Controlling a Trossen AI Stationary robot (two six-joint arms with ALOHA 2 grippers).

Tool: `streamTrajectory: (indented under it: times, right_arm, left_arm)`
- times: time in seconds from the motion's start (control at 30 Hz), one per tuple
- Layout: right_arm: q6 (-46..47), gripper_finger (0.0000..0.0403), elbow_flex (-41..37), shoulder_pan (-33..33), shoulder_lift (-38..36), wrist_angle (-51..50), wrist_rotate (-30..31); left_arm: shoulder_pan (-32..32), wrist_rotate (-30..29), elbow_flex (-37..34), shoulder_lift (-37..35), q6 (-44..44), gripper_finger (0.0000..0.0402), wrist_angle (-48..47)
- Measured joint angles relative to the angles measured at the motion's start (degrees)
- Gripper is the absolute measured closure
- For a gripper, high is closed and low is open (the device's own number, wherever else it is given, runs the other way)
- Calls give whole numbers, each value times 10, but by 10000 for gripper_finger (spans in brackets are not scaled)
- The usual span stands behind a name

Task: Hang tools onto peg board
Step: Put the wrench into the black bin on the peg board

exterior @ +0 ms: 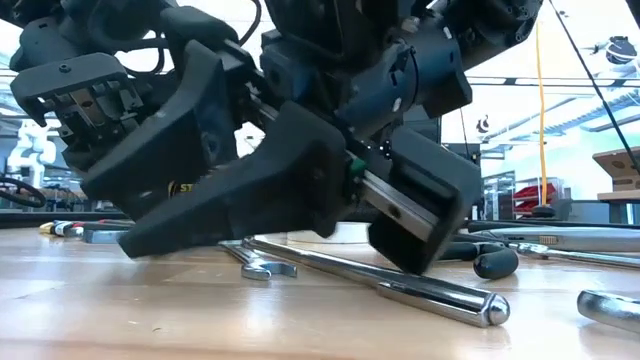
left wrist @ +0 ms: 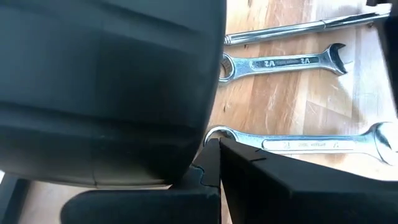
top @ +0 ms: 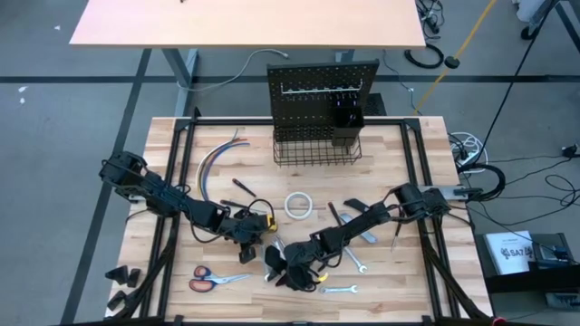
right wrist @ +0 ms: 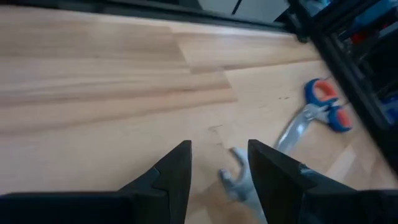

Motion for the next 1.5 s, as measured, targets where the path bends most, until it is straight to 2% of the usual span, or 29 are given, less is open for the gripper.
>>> streamTrajectory:
  times: [0.57,0.73,0.9,1.1,1.2,1.37,1.5]
  right_arm:
    - [10,255,0,-18,10,21,-1]
    - [2,257,0,-21,10,27,-2]
    - [-2,280,0,-21,11,28,-7]
    - [8,324,0,-21,11,19,-17]
    - [38,334,0,-22,6,-7,-16]
    - [95,330,0,-22,-37,-79,47]
    - [99,325,0,-22,-84,-166,96]
  left_arm:
    - [0,-21,-1,1,-15,400,34]
    - [0,-26,0,28,-15,400,61]
    - [0,-26,2,60,-25,400,102]
    - [0,-18,1,59,-25,400,108]
    - [0,-17,1,59,-25,400,109]
    - [0,-18,1,59,-29,400,109]
    - [0,-20,1,59,-27,400,111]
